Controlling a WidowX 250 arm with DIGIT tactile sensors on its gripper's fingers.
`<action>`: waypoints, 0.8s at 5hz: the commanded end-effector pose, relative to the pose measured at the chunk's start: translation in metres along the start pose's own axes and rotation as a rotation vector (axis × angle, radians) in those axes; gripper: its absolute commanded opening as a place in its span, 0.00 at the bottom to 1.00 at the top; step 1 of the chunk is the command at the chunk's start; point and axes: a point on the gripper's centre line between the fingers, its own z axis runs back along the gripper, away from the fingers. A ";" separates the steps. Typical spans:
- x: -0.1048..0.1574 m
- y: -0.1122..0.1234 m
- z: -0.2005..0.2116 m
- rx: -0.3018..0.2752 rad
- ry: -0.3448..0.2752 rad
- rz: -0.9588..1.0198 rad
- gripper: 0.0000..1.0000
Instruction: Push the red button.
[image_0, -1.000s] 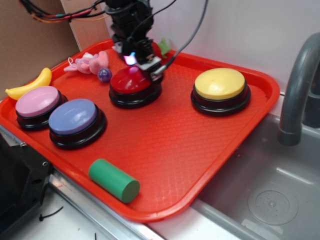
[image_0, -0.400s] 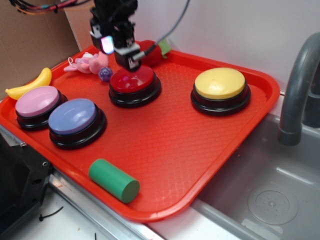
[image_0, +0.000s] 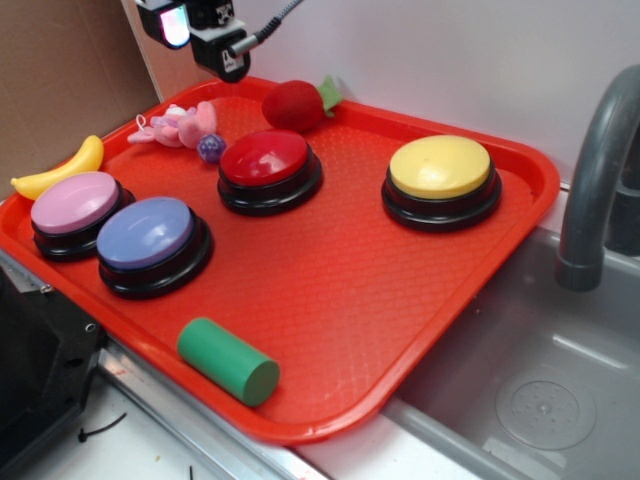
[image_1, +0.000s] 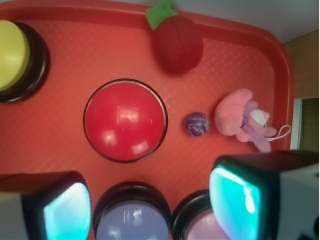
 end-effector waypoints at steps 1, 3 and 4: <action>0.005 0.004 0.030 0.000 -0.064 0.024 1.00; -0.004 0.007 0.039 0.006 -0.062 0.036 1.00; -0.008 0.009 0.042 -0.001 -0.061 0.039 1.00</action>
